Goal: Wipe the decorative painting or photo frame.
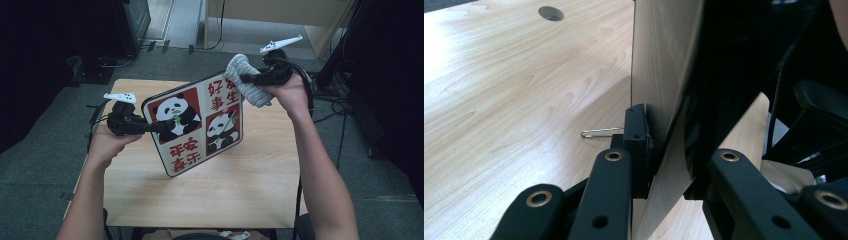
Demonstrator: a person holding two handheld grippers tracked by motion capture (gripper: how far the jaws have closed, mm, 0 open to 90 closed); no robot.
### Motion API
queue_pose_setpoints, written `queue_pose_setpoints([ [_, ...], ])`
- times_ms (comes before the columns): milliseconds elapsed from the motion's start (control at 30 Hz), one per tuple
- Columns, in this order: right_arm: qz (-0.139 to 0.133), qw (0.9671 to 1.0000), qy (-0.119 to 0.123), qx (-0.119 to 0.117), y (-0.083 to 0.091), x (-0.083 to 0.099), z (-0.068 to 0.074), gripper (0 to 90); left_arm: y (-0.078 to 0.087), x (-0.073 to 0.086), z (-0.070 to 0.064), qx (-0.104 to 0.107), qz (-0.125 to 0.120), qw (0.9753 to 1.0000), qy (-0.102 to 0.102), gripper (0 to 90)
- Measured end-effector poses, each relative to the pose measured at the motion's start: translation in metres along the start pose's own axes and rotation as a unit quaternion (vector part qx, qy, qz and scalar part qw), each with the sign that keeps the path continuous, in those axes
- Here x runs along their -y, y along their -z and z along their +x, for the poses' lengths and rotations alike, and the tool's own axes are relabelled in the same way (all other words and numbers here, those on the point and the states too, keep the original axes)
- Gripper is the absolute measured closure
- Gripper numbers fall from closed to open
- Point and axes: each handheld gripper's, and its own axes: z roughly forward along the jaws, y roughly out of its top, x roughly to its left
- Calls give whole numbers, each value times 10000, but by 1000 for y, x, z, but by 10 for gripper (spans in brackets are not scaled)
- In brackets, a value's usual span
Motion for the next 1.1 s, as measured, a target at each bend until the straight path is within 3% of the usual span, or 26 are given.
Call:
queue_pose_setpoints([
  [1100,-87,9999,-12,-117,-10,28,6,673,2,1,8,243,9,9997,-26,781],
])
